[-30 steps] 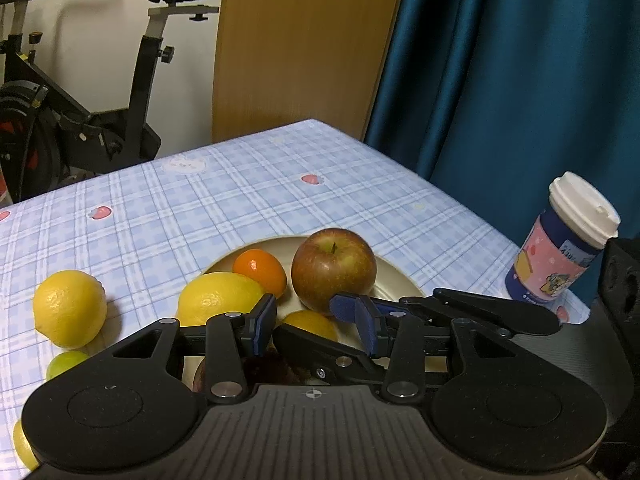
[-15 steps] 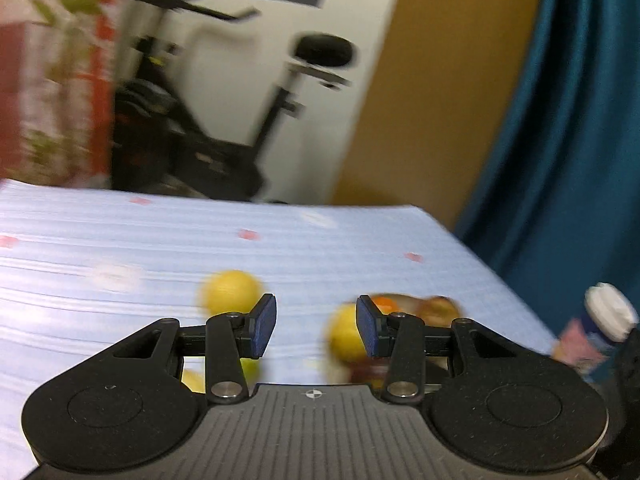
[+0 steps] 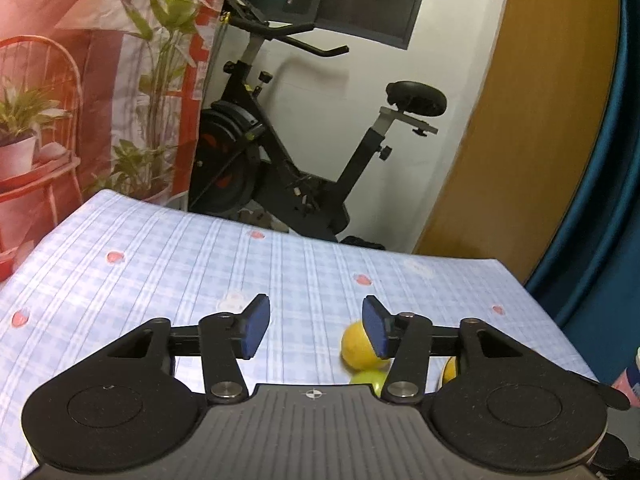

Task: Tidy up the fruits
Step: 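Move the left gripper down to a yellow lemon on the table, then close the left gripper around the lemon and lift it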

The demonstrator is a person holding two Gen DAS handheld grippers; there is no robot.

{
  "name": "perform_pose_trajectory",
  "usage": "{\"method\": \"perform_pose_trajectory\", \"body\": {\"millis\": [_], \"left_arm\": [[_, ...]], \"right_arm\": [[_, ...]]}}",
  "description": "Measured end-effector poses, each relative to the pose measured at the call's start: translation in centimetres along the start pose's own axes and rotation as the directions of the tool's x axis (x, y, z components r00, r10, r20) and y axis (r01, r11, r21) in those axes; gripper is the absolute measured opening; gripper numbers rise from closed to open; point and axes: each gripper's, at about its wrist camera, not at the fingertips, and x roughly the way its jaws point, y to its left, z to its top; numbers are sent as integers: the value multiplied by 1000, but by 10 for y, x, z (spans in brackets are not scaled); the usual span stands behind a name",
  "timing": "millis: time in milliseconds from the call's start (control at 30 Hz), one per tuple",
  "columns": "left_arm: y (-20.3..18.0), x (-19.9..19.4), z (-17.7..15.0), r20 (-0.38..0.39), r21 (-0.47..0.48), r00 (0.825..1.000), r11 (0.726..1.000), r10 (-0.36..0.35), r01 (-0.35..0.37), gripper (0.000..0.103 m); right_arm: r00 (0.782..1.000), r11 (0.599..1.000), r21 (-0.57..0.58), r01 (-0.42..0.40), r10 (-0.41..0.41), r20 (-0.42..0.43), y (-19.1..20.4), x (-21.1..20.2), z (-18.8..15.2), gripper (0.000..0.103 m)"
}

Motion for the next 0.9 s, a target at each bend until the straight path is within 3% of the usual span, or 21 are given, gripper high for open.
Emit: {"method": "perform_pose_trajectory", "body": {"millis": [133,233,333,400,600,900], "left_arm": [[1,17,9,-19,11,999,999,-45,46,57],[-4,34,11,-47,42,997,997,-58,60,60],[-2,56,11,-116,49,990,995,-76,82,67],[2,75,11,-171,20,980,994,-102,107,68],[11,116,1,-267,-101,945,980,-190,169,68],[18,151,-17,-338,-165,900,958,-276,232,68]], "right_arm": [[1000,999,-40,-22,21,-20,6,17,22,50],[998,997,-64,-36,33,-49,12,34,40,57],[993,998,-51,-46,40,-113,16,58,53,61],[984,998,-33,-52,46,-170,18,77,58,69],[955,999,-33,-18,7,-295,28,126,55,72],[923,995,102,-6,44,-382,13,167,57,72]]}}
